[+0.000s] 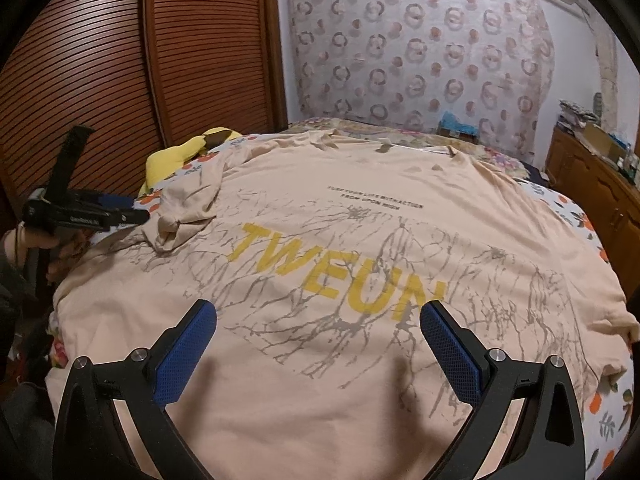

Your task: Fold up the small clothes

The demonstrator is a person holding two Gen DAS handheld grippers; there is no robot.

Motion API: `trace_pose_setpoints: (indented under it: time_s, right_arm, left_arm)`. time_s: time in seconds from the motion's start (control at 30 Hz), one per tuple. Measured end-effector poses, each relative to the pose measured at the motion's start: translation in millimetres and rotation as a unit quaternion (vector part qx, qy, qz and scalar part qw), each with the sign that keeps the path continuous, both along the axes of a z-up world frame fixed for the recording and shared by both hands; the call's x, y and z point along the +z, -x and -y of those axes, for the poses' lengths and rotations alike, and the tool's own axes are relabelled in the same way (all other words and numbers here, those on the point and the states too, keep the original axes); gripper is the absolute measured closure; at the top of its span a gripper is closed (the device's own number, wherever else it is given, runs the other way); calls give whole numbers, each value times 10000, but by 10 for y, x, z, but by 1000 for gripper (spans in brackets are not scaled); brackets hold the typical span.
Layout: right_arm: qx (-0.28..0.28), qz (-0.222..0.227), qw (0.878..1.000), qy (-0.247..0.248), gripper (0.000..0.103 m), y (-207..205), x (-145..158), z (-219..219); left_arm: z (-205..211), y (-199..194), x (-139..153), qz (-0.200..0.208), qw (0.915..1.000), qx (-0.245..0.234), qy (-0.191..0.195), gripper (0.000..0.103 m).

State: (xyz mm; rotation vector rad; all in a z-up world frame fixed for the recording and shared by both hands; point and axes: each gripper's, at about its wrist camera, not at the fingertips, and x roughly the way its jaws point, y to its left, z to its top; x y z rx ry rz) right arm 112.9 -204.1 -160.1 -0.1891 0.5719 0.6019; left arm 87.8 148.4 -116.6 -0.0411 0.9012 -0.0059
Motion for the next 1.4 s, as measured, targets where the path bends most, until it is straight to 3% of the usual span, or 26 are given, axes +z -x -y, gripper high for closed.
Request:
trace_pose_setpoints:
  time_s: [0.07,0.23,0.37,0.57,0.73,0.97,1.17,1.27,1.3,1.4]
  right_arm:
    - [82,-34,10000,-43,3,-34,35,-26]
    - [447,96,9989,-99,10,-62,222,-162]
    - [756,255,9968,-55,21,-139,336,-348]
    - [1335,154,9909,-69,37,-406,365,-771]
    - [1855,6,9825,157,58,-641,270,-1241]
    - [2417,-234,9674,716,61,-882,-29,-1792]
    - [2388,-605,9622,1161,65,-1098,-257,-2067]
    - [2303,-477,9632,1301,83,-1163,-272,-2164]
    - [2314,-458,9631,1297,94,-1133,-266,-2145]
    - [2260,-373,9667,1141,99,-1134,-237,-2108]
  left_arm:
    - [38,6,1,49,10000,-45,-73,20]
    - [-12,-33,-26,49,9999,112,-41,5]
    - [-18,-33,-27,53,9999,132,-35,5]
    - [-15,-27,-26,59,9999,137,-35,5]
    - [-16,-27,-28,57,9999,134,-34,5]
    - [-15,-24,-30,57,9999,136,-34,5]
    - [-16,-18,-23,62,9999,129,-30,5]
    - [-15,-16,-16,65,9999,129,-31,5]
    - [-17,-17,-20,64,9999,128,-30,5]
    - [-17,-10,-18,67,9999,129,-29,5]
